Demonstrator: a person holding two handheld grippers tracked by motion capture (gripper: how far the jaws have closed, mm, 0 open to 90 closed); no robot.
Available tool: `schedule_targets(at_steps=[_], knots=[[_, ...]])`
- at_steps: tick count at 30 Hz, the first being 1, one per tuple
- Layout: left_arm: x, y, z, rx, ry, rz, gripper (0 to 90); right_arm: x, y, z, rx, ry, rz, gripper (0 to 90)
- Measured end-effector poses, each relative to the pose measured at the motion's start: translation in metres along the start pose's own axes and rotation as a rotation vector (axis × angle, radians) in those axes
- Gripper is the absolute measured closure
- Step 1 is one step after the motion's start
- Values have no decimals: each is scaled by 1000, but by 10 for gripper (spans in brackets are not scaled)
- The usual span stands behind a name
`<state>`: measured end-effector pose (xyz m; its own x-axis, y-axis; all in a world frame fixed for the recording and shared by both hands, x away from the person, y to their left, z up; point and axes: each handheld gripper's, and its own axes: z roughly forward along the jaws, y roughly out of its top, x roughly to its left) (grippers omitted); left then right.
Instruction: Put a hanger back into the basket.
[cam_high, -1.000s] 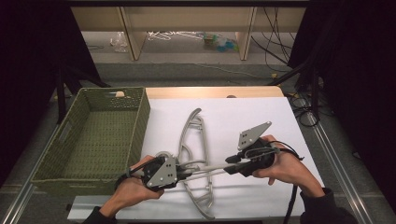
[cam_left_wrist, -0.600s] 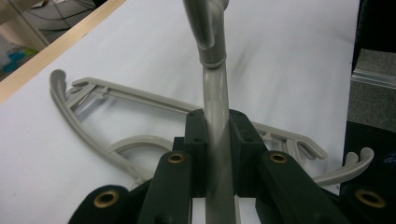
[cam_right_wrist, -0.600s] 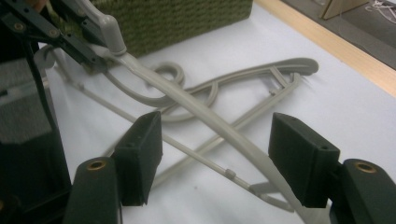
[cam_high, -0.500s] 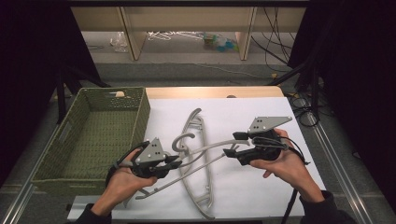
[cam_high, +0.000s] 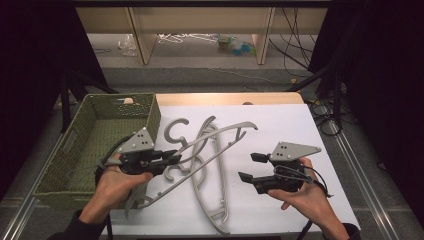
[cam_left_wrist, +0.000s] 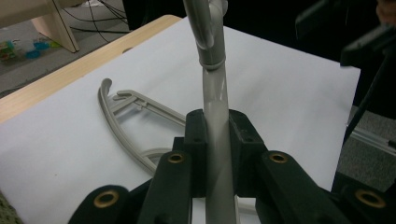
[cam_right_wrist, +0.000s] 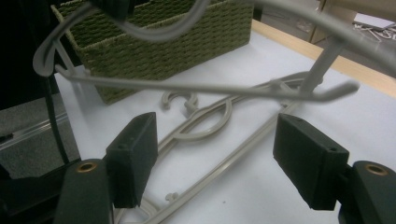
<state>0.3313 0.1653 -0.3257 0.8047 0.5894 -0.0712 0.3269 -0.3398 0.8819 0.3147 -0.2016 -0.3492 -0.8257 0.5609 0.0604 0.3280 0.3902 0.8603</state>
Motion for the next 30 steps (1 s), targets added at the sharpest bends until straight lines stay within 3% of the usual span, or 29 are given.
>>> schedule_targets(at_steps=[5, 6, 10, 11, 12, 14, 15, 16, 17, 19, 20, 24, 25, 27, 30], knots=[[6, 12, -16, -32, 18, -14, 790, 1, -9, 6, 29, 12, 4, 307], [9, 19, -26, -59, 38, -29, 790, 0, -13, 9, 41, 20, 13, 302], [17, 32, -49, -63, 122, 34, 791, -1, -18, 10, 50, 25, 18, 302], [17, 32, -49, -63, 122, 34, 791, -1, -18, 10, 50, 25, 18, 302], [26, 35, -59, -65, 163, 42, 790, -2, -21, 11, 46, 13, 22, 302], [31, 35, -63, -68, 181, 35, 791, -2, -22, 12, 52, 19, 27, 302], [40, 34, -68, -65, 214, 15, 791, -2, -24, 13, 53, 22, 33, 302], [40, 34, -68, -65, 214, 15, 791, -3, -25, 14, 53, 20, 34, 302], [53, 29, -72, -58, 248, 0, 791, -3, -26, 15, 56, 24, 33, 302], [64, 24, -73, -51, 262, -17, 791, -3, -28, 17, 54, 22, 36, 301], [70, 22, -75, -45, 288, -5, 791, -4, -28, 17, 60, 27, 36, 300], [87, 13, -77, -37, 310, -33, 790, -4, -30, 19, 62, 32, 36, 300], [97, 8, -80, -31, 336, -39, 790, -4, -31, 20, 65, 33, 37, 300], [106, 3, -84, -35, 364, -32, 791, -4, -31, 20, 72, 40, 44, 300], [114, -1, -88, -37, 373, -38, 791, -4, -32, 21, 79, 42, 40, 300]])
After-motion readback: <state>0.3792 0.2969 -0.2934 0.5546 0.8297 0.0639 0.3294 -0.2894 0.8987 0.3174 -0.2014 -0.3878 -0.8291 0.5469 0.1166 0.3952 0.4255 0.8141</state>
